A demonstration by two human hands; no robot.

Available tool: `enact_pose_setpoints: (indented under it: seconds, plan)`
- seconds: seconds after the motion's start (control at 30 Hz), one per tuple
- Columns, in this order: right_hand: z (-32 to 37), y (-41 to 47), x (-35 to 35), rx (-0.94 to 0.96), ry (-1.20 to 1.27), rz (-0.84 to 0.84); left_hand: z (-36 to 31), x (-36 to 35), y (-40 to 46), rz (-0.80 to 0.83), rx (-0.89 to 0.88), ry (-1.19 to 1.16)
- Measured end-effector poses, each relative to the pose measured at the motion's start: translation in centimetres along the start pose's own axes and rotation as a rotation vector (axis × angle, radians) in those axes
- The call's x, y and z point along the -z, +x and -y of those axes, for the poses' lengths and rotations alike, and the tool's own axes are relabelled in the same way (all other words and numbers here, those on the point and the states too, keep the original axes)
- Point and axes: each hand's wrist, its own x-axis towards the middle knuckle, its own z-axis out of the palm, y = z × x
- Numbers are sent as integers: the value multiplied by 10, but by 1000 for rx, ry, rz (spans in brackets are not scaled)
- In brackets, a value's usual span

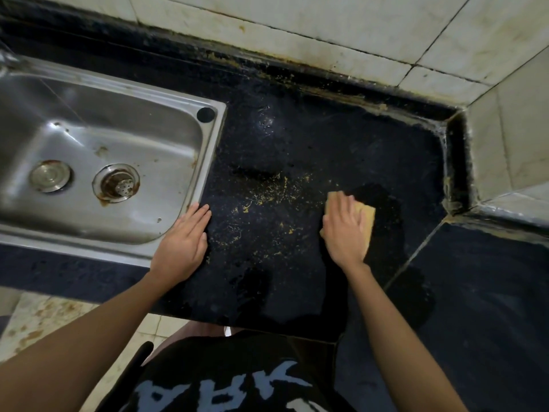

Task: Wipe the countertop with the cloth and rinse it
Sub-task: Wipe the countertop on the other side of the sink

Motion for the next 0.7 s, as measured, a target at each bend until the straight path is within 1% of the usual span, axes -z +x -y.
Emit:
enact_pose_setpoints:
  seconds: [0.03, 0.1, 0.17, 0.2, 0.23, 0.27, 0.3, 0.4, 0.47, 0.5, 0.53, 0.63, 0.7]
  plan:
    - [15, -10, -3, 73, -24, -3, 0, 0, 0, 5, 3, 3]
    - [42, -45, -12, 301, -48, 31, 0, 0, 0, 12, 7, 13]
    - [51, -71, -16, 496, -24, 88, 0, 1, 1, 23, 13, 13]
    - [48, -72, -14, 554, -24, 98, 0, 1, 1, 28, 13, 11]
    - [40, -66, -13, 574, -35, 100, -1, 1, 1, 31, 12, 9]
    - [32, -55, -11, 554, -55, 85, -1, 2, 1, 30, 11, 9]
    - [24, -42, -9, 492, -61, 58, -1, 2, 1, 30, 13, 11]
    - [14, -5, -2, 215, -2, 31, -2, 3, 1, 31, 19, 14]
    - [28, -1, -2, 142, 30, 15, -2, 3, 1, 30, 17, 11]
    - [40, -6, -3, 159, 8, 15, -2, 2, 1, 31, 17, 11]
    - [54, -15, -6, 220, -21, 12, -2, 2, 1, 30, 18, 15]
    - [92, -57, -21, 523, -19, 5, -1, 2, 1, 33, 22, 18]
    - [92, -72, -24, 661, -16, 20, -2, 3, 2, 32, 23, 21]
